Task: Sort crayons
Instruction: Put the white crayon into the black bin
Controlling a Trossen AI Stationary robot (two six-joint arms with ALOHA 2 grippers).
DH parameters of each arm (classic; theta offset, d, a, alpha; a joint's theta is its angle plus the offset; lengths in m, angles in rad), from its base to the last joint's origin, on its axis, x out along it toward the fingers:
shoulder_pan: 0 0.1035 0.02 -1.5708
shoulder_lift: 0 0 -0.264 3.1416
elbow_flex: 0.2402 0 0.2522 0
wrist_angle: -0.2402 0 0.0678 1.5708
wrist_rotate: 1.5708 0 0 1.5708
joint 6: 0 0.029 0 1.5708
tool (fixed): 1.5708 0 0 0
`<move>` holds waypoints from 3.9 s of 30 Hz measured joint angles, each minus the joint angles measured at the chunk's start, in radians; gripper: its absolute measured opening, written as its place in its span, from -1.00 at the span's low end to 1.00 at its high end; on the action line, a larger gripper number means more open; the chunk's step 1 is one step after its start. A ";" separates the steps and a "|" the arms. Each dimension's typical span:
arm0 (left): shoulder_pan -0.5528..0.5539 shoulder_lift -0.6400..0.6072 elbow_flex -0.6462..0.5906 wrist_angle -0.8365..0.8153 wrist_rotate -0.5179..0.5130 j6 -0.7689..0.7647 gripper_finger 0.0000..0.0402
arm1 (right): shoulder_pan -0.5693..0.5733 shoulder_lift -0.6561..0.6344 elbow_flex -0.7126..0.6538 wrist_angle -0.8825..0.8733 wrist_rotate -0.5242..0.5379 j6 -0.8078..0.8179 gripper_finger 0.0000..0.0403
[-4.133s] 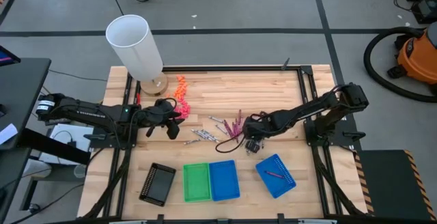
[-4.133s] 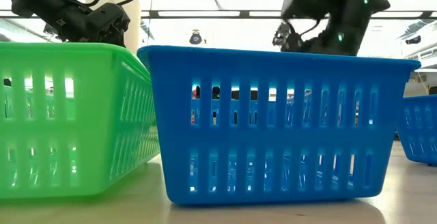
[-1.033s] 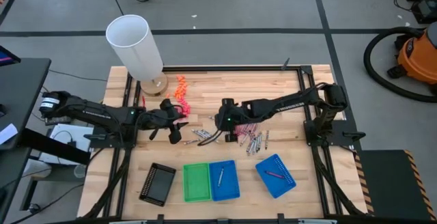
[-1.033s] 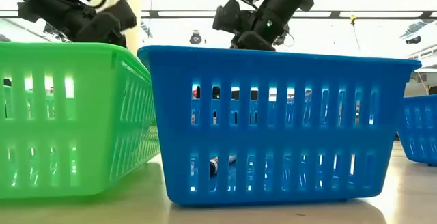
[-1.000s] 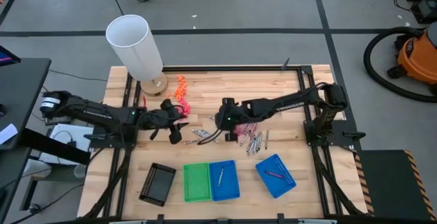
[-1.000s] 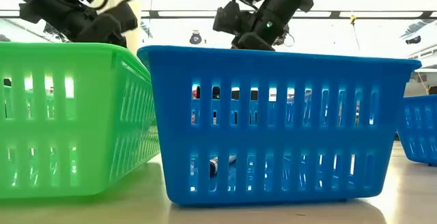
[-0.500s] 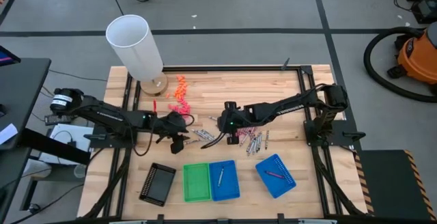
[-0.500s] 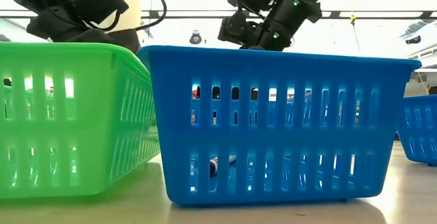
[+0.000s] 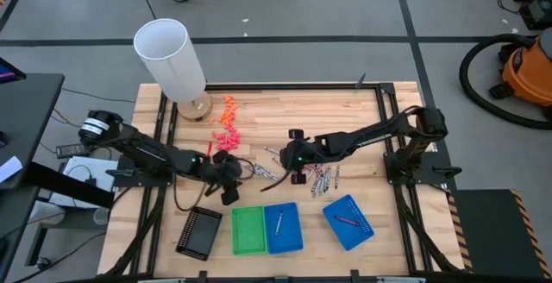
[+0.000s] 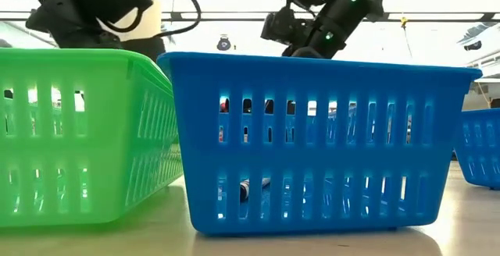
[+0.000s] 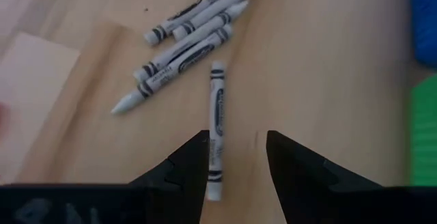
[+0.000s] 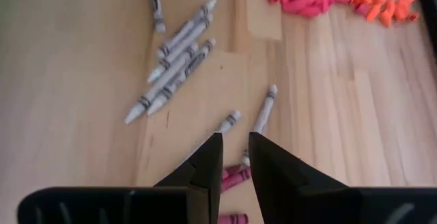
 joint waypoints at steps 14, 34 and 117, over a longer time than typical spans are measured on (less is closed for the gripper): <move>-0.001 0.144 0.064 -0.066 -0.005 -0.011 -0.26 | 0.069 -0.067 -0.119 0.121 0.013 0.027 -0.59; -0.004 0.027 0.053 -0.113 0.102 -0.009 -0.93 | 0.085 -0.067 -0.139 0.165 0.030 0.051 -0.59; -0.512 0.082 0.468 -0.852 -0.015 -1.294 -0.15 | 0.038 -0.066 -0.161 0.323 0.133 -0.161 -0.59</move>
